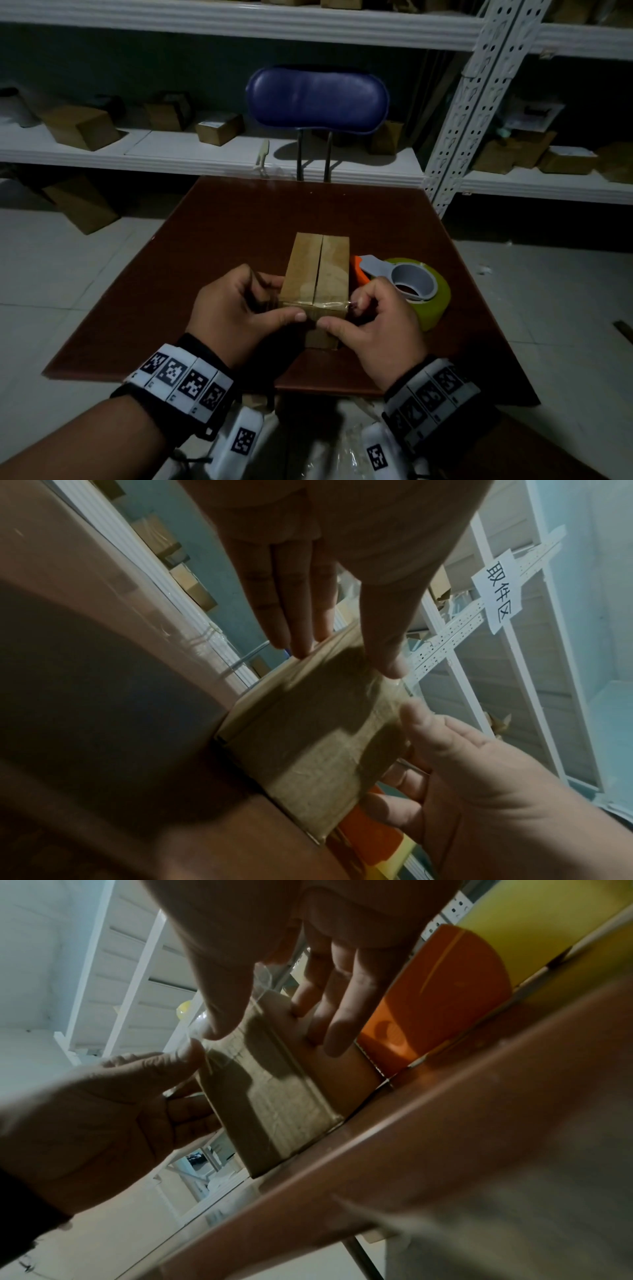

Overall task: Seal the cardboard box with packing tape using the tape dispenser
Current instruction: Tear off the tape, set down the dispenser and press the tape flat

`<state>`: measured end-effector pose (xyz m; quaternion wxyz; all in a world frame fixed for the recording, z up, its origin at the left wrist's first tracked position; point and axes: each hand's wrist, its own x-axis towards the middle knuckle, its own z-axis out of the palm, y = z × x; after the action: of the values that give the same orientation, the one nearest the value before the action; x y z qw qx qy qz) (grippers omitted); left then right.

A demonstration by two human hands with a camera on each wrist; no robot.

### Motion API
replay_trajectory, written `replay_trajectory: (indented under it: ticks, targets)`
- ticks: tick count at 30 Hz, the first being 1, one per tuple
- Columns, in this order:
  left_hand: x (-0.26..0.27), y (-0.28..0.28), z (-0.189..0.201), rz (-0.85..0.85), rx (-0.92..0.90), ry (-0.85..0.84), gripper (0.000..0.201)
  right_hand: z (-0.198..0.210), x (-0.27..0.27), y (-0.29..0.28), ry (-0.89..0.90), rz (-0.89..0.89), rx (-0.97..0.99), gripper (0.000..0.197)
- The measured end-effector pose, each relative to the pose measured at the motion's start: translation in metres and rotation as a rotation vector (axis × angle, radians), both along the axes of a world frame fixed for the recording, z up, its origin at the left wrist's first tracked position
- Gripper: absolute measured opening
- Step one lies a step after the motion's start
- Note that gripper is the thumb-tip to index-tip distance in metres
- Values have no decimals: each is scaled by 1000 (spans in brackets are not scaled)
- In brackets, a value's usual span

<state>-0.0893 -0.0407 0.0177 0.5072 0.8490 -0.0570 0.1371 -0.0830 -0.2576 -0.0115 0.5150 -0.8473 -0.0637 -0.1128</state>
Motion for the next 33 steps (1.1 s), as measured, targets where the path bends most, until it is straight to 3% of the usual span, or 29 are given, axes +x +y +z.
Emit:
replay_trajectory:
  ticks: [7, 13, 18, 20, 30, 33]
  targets:
    - [0, -2, 1, 33, 110, -25, 47, 1, 0, 2, 48, -34, -28, 51]
    - [-3, -5, 3, 37, 48, 14, 52, 6, -3, 4, 114, -39, 11, 55]
    - [-5, -9, 6, 42, -105, 74, 90, -2, 0, 5, 115, -31, 26, 87]
    - [-4, -10, 5, 35, -107, 79, 91, -3, 2, 5, 116, -14, 1, 93]
    - [-5, -12, 7, 52, -52, 81, 71, 7, 4, 1, 37, 119, -57, 57]
    - [-3, -8, 7, 46, -54, 85, 72, 4, 8, -2, 61, 167, -27, 66]
